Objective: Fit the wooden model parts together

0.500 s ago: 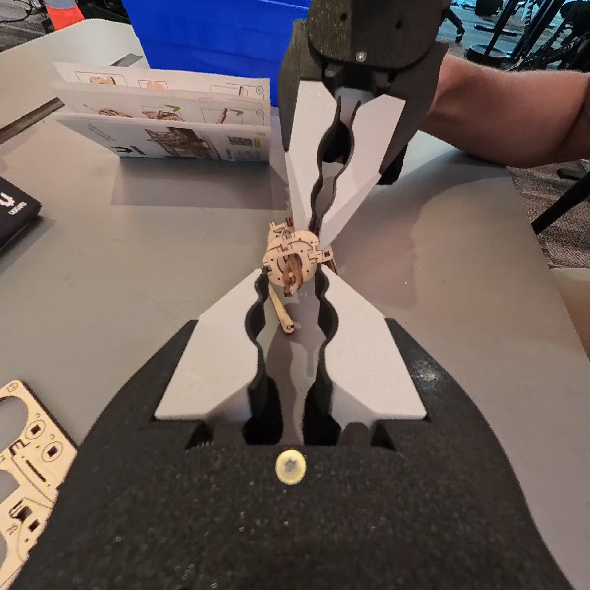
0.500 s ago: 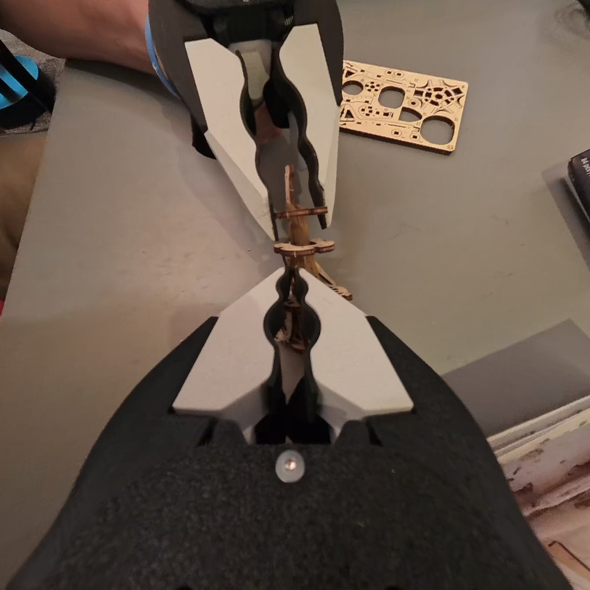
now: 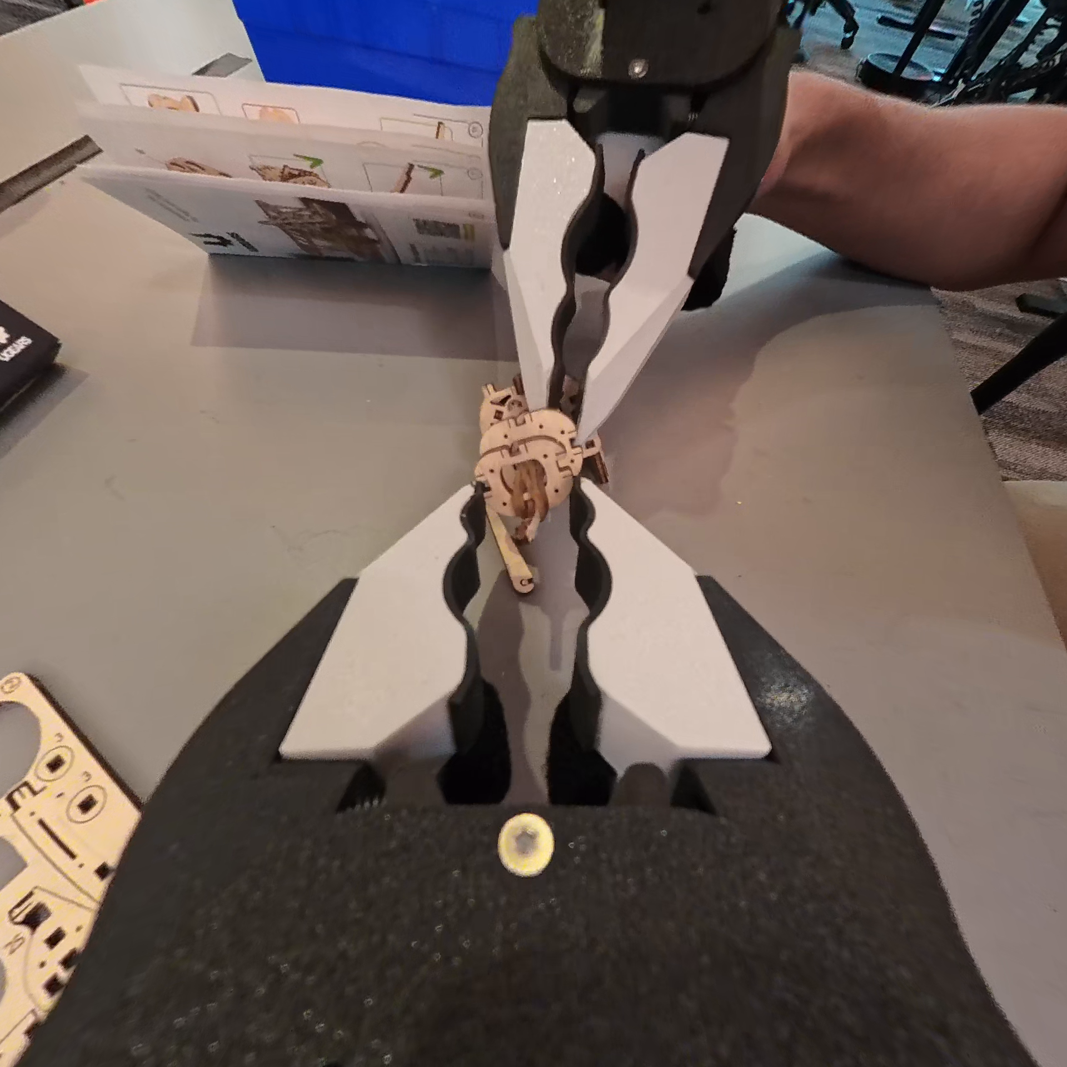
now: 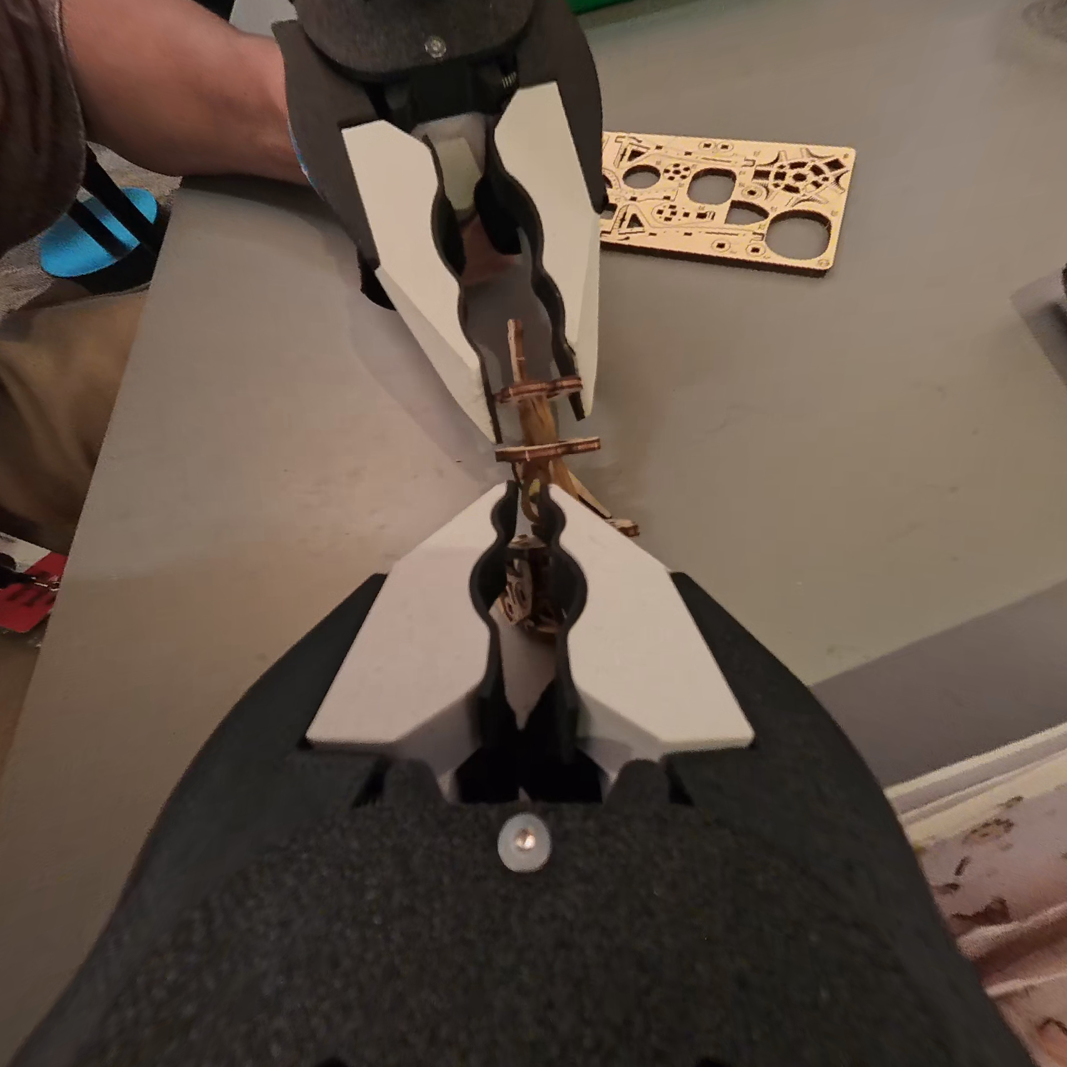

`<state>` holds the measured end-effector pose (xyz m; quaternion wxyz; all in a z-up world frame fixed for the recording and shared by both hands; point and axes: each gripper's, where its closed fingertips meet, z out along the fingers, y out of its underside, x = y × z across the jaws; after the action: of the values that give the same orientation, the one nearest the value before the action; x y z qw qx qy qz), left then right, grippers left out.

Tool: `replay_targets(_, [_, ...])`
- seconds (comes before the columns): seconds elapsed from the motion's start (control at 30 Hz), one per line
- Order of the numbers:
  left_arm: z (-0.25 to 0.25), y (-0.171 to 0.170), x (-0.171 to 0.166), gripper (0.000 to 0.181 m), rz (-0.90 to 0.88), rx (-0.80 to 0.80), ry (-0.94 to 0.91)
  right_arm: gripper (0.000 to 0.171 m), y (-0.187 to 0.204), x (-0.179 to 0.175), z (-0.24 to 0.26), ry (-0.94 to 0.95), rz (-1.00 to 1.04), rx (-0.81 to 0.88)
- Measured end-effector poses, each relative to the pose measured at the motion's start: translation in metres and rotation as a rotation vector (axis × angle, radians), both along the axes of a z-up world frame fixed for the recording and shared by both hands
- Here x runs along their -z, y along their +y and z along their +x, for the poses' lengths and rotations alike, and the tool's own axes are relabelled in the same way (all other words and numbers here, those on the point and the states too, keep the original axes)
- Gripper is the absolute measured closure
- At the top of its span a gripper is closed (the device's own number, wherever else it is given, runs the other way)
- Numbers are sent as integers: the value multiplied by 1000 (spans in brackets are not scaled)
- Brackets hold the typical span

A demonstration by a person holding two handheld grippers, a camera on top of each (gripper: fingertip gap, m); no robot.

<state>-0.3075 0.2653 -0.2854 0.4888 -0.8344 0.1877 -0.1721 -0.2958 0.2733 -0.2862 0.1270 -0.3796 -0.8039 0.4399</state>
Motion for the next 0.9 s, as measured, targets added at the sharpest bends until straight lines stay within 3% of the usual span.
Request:
replay_targets(0.17, [0,0,0,154,-2,-1,-1,160,9,-9,3,17,14,5])
replay_targets(0.3, [0,0,0,155,0,0,0,157,1,-37,1,99,-40,-14])
replay_targets(0.43, [0,0,-1,155,0,5,-13,156,-4,-32,-8,135,143,-61])
replay_targets(0.5, [0,0,-1,155,-1,4,-13,165,5,-30,-19,174,212,-57])
replay_targets(0.7, [0,0,1,155,-6,2,-3,158,-4,-23,-14,-43,81,-243])
replay_targets(0.9, [2,0,2,155,-21,17,-10,156,-5,-22,-15,-132,95,-289])
